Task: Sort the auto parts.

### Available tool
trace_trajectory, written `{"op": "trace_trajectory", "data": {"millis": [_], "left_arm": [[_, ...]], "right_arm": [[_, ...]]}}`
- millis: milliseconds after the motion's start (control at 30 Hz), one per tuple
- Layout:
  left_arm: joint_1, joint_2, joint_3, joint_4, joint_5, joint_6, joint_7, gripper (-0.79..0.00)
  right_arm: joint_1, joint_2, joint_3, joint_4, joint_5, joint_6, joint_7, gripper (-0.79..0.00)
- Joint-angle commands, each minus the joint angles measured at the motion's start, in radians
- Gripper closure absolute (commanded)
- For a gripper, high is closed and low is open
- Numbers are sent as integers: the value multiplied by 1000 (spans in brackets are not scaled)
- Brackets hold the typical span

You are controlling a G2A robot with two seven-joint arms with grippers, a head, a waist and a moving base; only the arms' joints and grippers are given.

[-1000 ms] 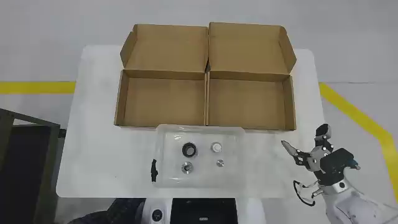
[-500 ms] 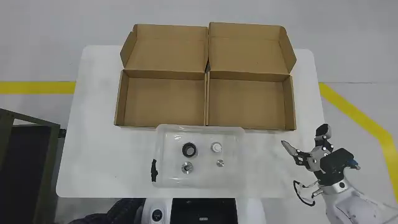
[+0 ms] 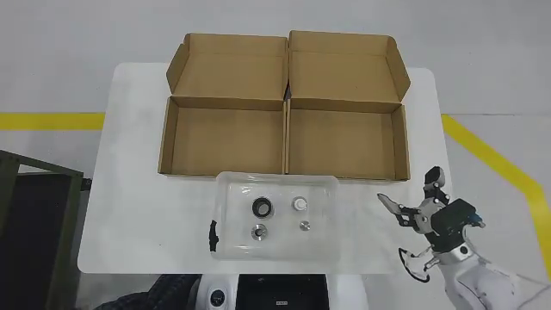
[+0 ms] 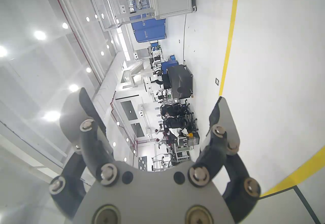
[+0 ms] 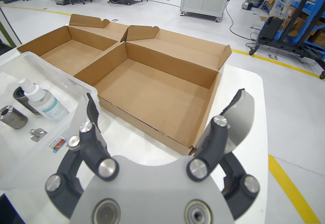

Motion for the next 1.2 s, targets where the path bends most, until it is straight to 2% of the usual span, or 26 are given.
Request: {"op": "trace_trajectory", "data": {"millis": [0,267,500,833,1167], "left_arm": [[0,0,0,0,0,0,0,-785],[0,0,0,0,0,0,0,-785],[0,0,0,0,0,0,0,-785],[0,0,0,0,0,0,0,-785],[0,0,0,0,0,0,0,-785]], "right_arm": [[5,2,-12,-25,-25,-29,22,-785],[24,9,-102,-130,-165,-103,122,-785],[62,14,-202,-167,-212,-177,194,-785],[131,19,-322,-152,-253,-259,287,-785],[213,20,-402,-119,-251,-261,392,-785]]}}
